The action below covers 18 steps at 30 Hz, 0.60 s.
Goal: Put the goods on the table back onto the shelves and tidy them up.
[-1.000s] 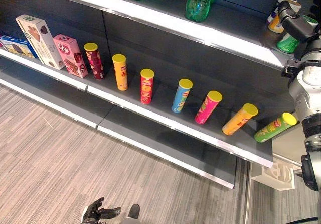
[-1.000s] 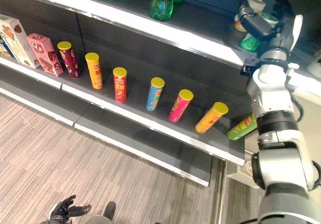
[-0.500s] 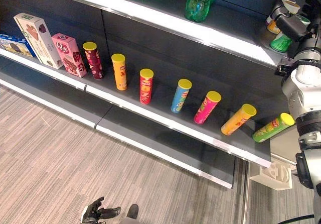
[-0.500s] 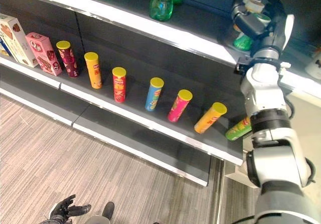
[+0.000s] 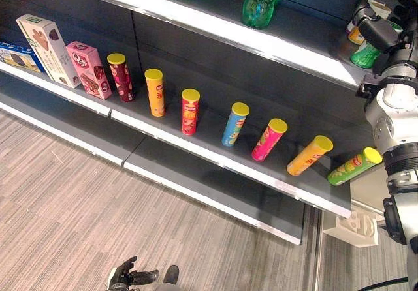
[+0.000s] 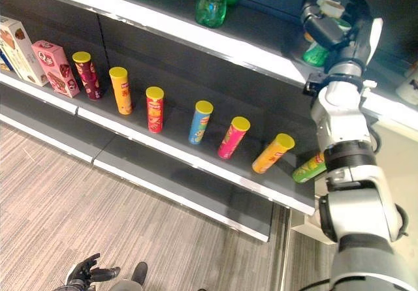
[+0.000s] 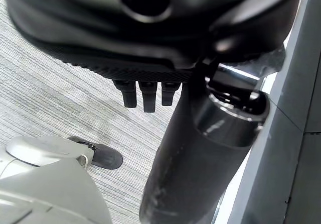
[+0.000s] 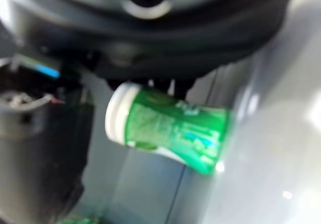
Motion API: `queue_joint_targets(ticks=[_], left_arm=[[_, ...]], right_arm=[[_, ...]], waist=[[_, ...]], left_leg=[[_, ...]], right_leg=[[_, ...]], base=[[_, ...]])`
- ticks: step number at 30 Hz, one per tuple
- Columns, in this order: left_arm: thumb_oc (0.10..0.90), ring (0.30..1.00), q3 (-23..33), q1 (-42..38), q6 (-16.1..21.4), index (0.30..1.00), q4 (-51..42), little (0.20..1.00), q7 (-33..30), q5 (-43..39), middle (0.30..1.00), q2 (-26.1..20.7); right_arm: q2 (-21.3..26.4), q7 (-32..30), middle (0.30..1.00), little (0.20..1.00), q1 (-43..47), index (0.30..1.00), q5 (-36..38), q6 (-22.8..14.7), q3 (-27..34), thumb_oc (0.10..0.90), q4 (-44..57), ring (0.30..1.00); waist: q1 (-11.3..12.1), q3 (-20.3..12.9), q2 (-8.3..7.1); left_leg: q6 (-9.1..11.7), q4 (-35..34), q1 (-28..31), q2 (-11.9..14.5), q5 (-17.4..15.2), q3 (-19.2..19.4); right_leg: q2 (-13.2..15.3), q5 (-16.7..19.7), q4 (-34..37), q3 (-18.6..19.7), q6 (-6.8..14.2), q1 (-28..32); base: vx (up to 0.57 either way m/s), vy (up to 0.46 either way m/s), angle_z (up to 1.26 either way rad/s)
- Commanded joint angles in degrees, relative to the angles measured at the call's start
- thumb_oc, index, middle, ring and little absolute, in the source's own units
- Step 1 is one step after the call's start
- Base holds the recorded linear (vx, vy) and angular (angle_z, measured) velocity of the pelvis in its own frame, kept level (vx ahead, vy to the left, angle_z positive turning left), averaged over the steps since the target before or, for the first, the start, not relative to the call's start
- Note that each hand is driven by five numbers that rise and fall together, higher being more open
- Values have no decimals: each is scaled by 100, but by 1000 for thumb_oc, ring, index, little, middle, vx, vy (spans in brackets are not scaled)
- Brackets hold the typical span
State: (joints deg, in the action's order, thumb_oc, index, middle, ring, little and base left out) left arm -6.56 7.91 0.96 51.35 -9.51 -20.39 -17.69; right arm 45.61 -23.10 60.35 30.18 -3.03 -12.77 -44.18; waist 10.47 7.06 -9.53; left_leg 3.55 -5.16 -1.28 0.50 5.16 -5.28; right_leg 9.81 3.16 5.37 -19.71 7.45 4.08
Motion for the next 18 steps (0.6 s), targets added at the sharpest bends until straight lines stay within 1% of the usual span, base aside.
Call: queue_joint_targets(ticks=[1, 18], left_arm=[[800, 900, -157, -240, 198, 900, -8, 900, -110, -24, 900, -259], [800, 900, -163, -258, 202, 900, 12, 900, -156, -36, 900, -232]], right_arm=[[238, -264, 900, 900, 1141, 900, -216, -391, -113, 800, 58, 900], [133, -312, 900, 900, 1209, 900, -241, -399, -135, 800, 40, 900]], waist=[[153, -315, -158], [156, -299, -146]], left_leg=[[73, 16, 17, 66, -695, -12], [55, 16, 13, 48, -706, -9]], right_leg=[[380, -50, -89, 43, 379, 96], [405, -44, -114, 81, 386, 70]], base=[[0, 0, 0], [0, 0, 0]])
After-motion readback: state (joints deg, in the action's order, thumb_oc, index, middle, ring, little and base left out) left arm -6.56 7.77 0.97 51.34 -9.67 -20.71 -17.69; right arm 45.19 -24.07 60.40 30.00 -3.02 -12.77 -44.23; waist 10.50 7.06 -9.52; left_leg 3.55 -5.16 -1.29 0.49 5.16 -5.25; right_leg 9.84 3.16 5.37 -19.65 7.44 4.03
